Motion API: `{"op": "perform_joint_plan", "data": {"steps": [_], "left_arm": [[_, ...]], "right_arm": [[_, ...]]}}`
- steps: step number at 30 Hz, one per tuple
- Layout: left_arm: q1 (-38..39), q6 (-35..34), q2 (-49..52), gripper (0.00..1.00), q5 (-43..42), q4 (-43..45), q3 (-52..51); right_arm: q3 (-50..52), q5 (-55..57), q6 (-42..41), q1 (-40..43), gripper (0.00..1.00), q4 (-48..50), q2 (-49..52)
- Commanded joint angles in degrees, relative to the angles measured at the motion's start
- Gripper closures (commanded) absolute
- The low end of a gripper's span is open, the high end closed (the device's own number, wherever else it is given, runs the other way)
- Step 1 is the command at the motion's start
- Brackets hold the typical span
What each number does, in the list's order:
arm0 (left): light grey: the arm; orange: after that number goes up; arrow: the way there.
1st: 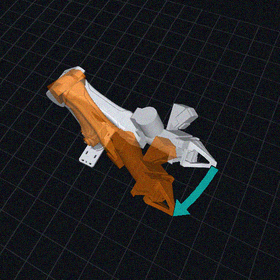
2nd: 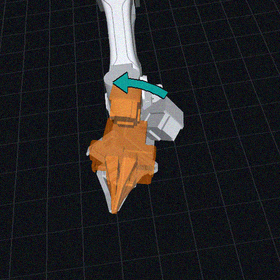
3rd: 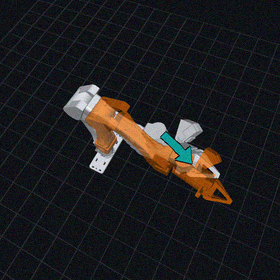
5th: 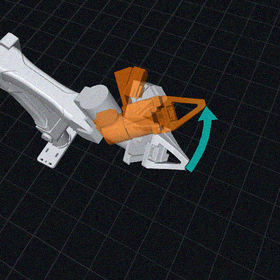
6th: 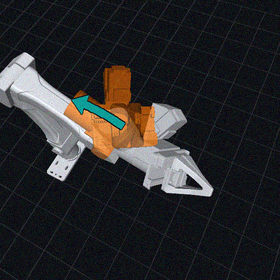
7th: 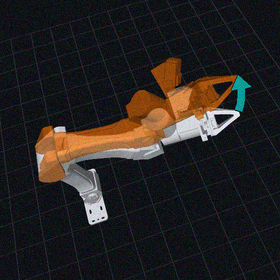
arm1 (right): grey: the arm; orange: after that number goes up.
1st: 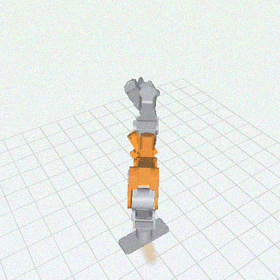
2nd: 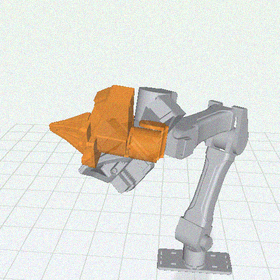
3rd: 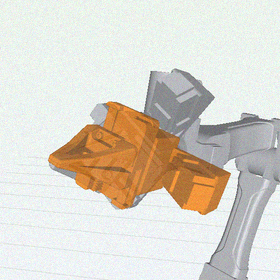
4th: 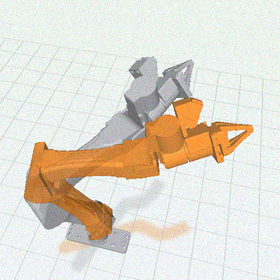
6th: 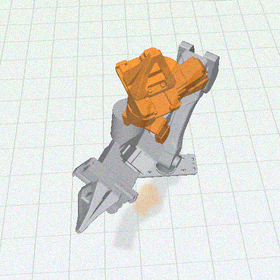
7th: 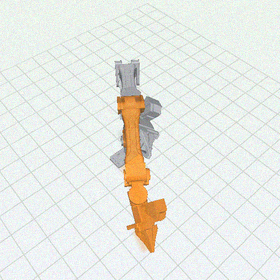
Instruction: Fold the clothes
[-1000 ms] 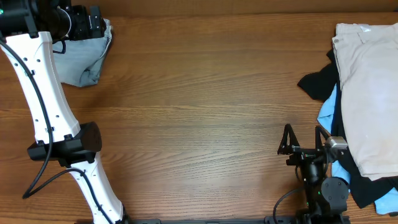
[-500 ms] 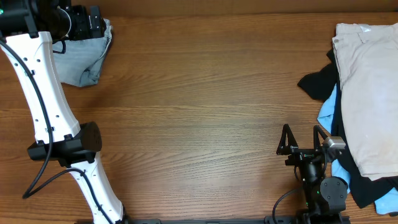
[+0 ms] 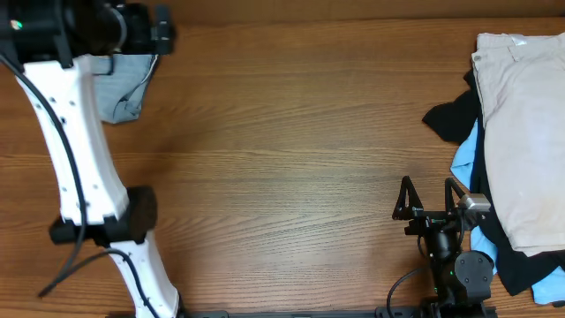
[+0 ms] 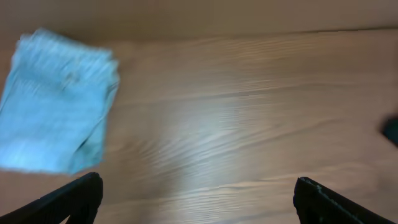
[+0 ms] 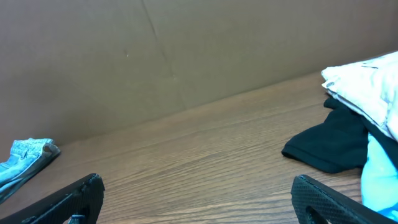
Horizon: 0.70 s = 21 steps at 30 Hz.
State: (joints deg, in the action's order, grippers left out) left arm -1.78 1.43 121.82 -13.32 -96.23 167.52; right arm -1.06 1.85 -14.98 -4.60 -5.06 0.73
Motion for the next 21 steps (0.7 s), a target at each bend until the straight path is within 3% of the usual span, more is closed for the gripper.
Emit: {"op": "perform_joint_plan", "data": {"steps": [1, 9, 21], "left_arm": [[5.90, -0.57, -6.08, 0.00, -0.68, 0.00, 1.51], [12.09, 0.09, -6.73, 0.00, 7.74, -0.57, 1.42], [14.16, -1.66, -6.78, 0.00, 7.54, -0.57, 0.66]], "right_arm": [[0.61, -0.07, 0.00, -0.31, 0.00, 0.52, -0.57], [0.61, -0.07, 0.00, -0.31, 0.00, 0.52, -0.57], [0.61, -0.07, 0.00, -0.31, 0.00, 0.52, -0.57]]}}
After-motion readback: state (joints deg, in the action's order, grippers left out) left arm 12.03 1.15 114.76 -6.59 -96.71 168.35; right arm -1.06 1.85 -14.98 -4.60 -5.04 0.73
